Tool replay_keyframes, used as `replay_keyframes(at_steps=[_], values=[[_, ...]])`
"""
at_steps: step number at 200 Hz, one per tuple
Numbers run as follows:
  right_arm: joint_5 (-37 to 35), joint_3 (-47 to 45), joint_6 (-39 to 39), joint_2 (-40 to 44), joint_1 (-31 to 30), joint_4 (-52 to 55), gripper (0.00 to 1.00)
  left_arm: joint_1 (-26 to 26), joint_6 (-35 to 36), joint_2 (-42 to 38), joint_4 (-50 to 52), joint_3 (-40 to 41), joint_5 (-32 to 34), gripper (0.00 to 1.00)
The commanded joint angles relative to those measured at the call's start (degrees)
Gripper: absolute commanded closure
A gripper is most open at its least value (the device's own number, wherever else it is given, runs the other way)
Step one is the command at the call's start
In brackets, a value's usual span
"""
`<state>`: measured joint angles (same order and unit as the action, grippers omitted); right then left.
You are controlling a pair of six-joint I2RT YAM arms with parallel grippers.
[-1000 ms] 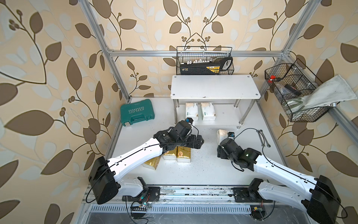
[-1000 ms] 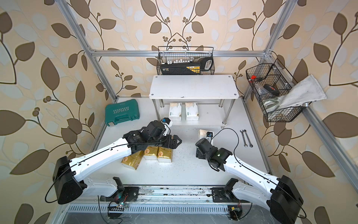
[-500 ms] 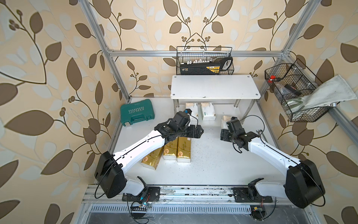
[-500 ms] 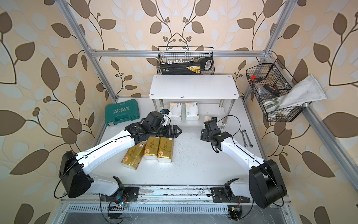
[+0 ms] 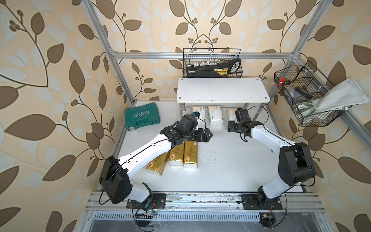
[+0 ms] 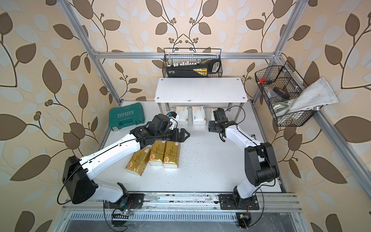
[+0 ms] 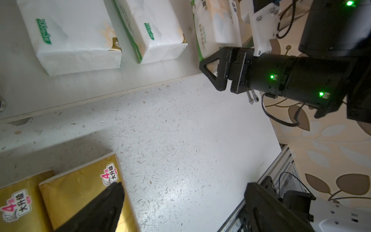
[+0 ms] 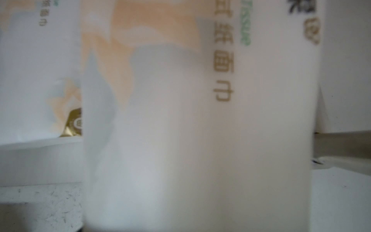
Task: Place the tissue boxes on the shelf by color
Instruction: Place a box of tissues on the shelf.
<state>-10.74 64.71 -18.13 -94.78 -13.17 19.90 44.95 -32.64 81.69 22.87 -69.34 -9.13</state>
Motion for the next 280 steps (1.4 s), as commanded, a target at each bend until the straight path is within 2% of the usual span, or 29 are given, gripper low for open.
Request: replay_keyframes(at_steps=[1, 147, 177, 216, 280], values=[[0.94, 3.48, 1.96, -2.8, 0.51, 0.34, 0.21, -0.35, 0.92, -1.77, -0.39, -0.97, -0.9, 0.01], [-4.43, 19.33, 7.29, -15.05, 1.6, 9.64, 0.17, -0.39, 0.39, -4.9, -0.7, 2.02, 0.1, 0.01], [-5.21, 20.36, 7.67, -16.12, 1.95, 10.41, 0.14, -0.39, 0.26, -5.13, -0.79, 2.17, 0.14, 0.01], [-6.15, 21.06, 6.64, -16.97, 2.27, 11.45, 0.01, -0.39, -0.05, -5.06, -0.89, 2.19, 0.12, 0.01], [-4.77, 17.94, 4.86, -13.52, 2.36, 10.52, 0.01, -0.39, -0.44, -4.7, -1.19, 2.1, -0.32, 0.01]])
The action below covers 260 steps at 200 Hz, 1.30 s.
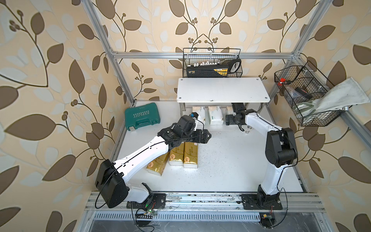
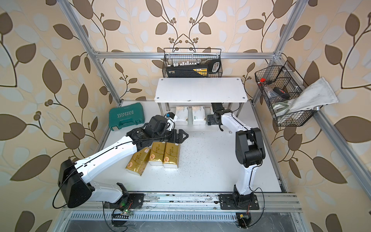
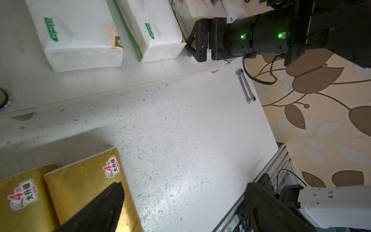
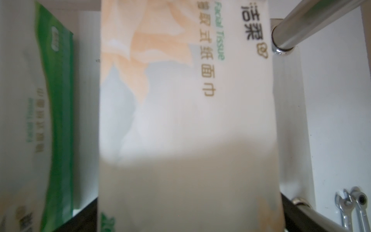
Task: Place the tissue boxes on the shelf by color
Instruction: Place a box of tissues on the shelf.
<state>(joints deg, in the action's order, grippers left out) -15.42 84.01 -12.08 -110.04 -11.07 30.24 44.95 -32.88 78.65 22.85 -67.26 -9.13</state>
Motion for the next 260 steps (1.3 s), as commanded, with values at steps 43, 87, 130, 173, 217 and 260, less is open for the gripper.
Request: replay_keyframes(at_steps=[43, 87, 130, 173, 217, 260], values=[[2.31, -3.48, -2.81, 4.96, 0.26, -0.26, 0.01, -0.39, -0.43, -1.41, -1.41, 0.03, -0.86, 0.01], [5.72, -6.69, -4.13, 9.05, 0.26, -1.65, 0.01, -0.39, -0.41, -1.61, -1.39, 0.29, -0.74, 0.01], [7.16, -11.44, -5.41, 13.65, 0.12, -2.87, 0.01, -0.39, -0.69, -1.93, -1.93, 0.9, -0.79, 0.01], [6.89, -16.08, -5.93, 18.58, -0.22, -3.42, 0.01, -0.39, -1.06, -2.47, -2.1, 1.34, -0.92, 0.01], [6.56, -22.15, -7.27, 24.23, -2.06, -3.89, 0.01, -0.39, -1.48, -3.83, -1.94, 2.11, 0.02, 0.01], [8.31, -29.23, -10.49, 30.84, -3.04, -4.75, 0.01, -0.38, -1.79, -6.64, -1.02, 4.21, 1.99, 0.01]])
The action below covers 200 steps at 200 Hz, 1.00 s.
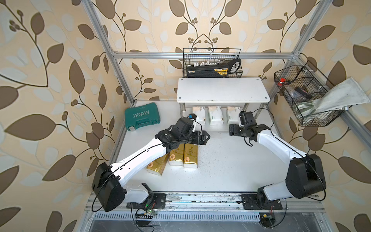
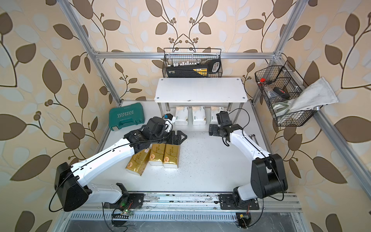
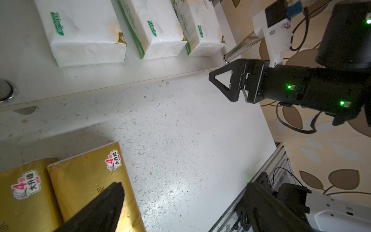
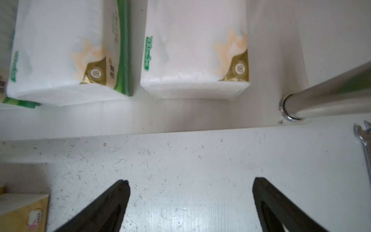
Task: Place the tissue boxes on the shelf by color
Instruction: Place a box of tissues on the shelf, then pick up the box of tissues from the center of the board.
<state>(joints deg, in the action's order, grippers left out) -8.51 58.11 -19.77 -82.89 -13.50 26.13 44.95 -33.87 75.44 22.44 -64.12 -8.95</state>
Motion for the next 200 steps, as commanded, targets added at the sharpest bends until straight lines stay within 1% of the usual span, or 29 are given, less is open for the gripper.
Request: replay_keyframes(at_steps=[1, 26, 46, 71, 90, 109, 120, 146, 170, 200], values=[[1.48, -3.47, -2.85, 3.87, -0.68, -0.69, 0.01, -0.38, -0.83, -3.53, -0.53, 1.12, 1.87, 0.01], [3.88, -8.25, -5.58, 7.9, -2.98, -0.53, 0.01, -0.39, -1.38, -6.08, 1.19, 2.98, 4.47, 0.01], [3.31, -11.79, -8.32, 11.33, -7.74, 0.19, 0.01, -0.39, -2.12, -8.41, 2.98, 4.81, 6.71, 0.01], [0.58, -15.01, -13.22, 14.43, -17.39, 0.53, 0.01, -0.44, -3.26, -11.79, 4.65, 7.93, 8.88, 0.01], [-2.74, -15.57, -17.41, 14.28, -25.86, 0.52, 0.01, -0.55, -3.99, -14.43, 6.5, 9.85, 10.55, 0.01], [-5.09, -14.43, -21.57, 12.16, -33.77, -0.31, 0.01, -0.73, -4.73, -17.03, 7.9, 11.66, 12.1, 0.01], [-6.51, -12.85, -23.56, 10.14, -37.24, -0.74, 0.01, -0.78, -5.14, -18.35, 8.39, 12.54, 12.92, 0.01], [-7.78, -6.64, -24.78, 3.66, -44.53, -1.06, 0.01, -1.14, -5.93, -20.44, 9.94, 14.05, 15.17, 0.01], [-10.18, -0.79, -24.29, -2.02, -48.27, 0.31, 0.01, -1.4, -7.06, -21.87, 11.13, 14.87, 16.81, 0.01], [-9.88, 3.13, -23.59, -6.19, -49.36, -0.1, 0.01, -1.59, -8.26, -23.68, 12.46, 15.17, 18.88, 0.01]])
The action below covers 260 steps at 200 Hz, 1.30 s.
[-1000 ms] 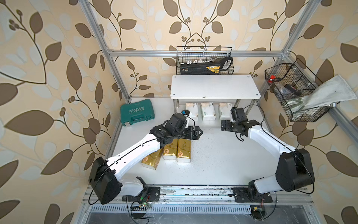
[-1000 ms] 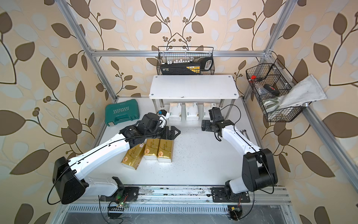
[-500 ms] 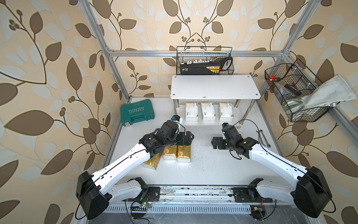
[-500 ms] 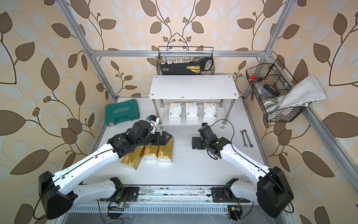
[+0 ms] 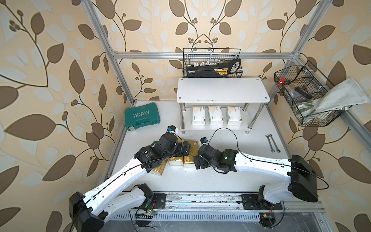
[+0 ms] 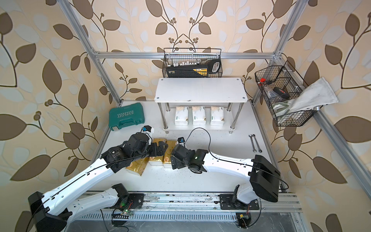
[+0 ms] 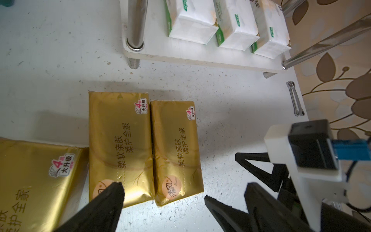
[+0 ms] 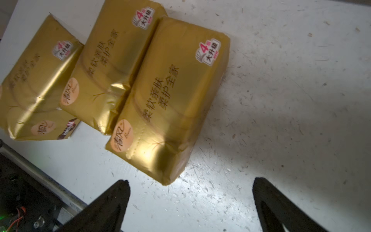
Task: Place the tissue boxes on the shelf by color
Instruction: Pick up the box of tissues from the center of the board.
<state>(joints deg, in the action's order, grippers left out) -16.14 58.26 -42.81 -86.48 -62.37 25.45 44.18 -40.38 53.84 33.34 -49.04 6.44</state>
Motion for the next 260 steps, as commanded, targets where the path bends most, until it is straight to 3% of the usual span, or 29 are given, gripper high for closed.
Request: replay_keyframes(at_steps=[1, 81, 135, 213, 260], values=[[-2.24, 3.08, -0.54, -2.71, -0.53, 0.57, 0.01, -0.84, -1.78, -2.13, 1.64, 0.13, 3.54, 0.01], [-0.81, 12.56, 1.89, -13.49, -2.38, 1.39, 0.01, -1.18, -2.42, -7.07, 5.68, -0.29, 7.8, 0.01], [-2.34, 12.75, 2.1, -18.04, -2.39, 1.96, 0.01, -1.29, -2.25, -7.22, 5.33, -0.36, 6.77, 0.01], [-7.38, 8.56, 0.64, -12.59, -0.28, 5.77, 0.01, -1.29, -2.6, -7.18, 3.86, 0.43, 5.63, 0.01], [-5.41, 8.12, 0.01, -11.08, -0.21, 4.95, 0.01, -1.25, -2.64, -6.66, 3.13, 0.56, 4.66, 0.01]])
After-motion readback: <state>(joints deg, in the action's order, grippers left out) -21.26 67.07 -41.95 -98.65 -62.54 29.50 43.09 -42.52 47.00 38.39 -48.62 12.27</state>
